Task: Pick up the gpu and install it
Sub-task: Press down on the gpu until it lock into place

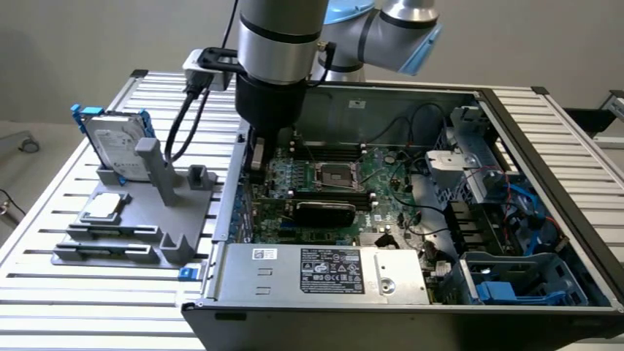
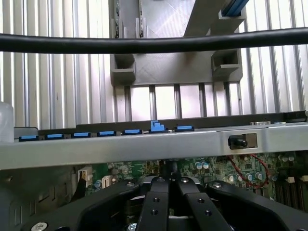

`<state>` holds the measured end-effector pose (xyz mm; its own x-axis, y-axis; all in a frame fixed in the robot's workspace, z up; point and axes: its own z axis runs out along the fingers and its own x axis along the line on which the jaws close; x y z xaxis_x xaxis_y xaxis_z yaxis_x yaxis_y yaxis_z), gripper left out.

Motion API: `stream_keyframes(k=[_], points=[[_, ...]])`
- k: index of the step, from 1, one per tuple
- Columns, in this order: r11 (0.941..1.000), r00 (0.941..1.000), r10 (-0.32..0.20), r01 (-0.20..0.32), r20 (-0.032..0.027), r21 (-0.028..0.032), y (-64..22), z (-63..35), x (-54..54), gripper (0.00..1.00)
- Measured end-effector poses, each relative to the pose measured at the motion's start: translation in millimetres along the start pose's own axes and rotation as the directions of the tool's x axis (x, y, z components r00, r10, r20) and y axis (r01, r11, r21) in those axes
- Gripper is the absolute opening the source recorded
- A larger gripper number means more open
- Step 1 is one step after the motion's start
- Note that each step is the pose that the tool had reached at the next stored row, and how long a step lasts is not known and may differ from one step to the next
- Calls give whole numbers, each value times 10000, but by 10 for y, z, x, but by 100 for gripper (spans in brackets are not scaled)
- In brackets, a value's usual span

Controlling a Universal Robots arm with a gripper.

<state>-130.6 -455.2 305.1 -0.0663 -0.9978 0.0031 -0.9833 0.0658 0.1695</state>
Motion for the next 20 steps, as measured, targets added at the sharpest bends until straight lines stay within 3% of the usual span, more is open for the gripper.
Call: stream_keyframes(k=[6,12,15,20], points=[[10000,9988,90,-88,-472,33,-2,4,-1,11],[9998,9970,175,-172,-750,55,-6,33,-5,11],[9997,9966,237,-233,-795,58,-11,63,-15,11],[9990,9960,457,-454,-764,58,-13,83,-32,11]])
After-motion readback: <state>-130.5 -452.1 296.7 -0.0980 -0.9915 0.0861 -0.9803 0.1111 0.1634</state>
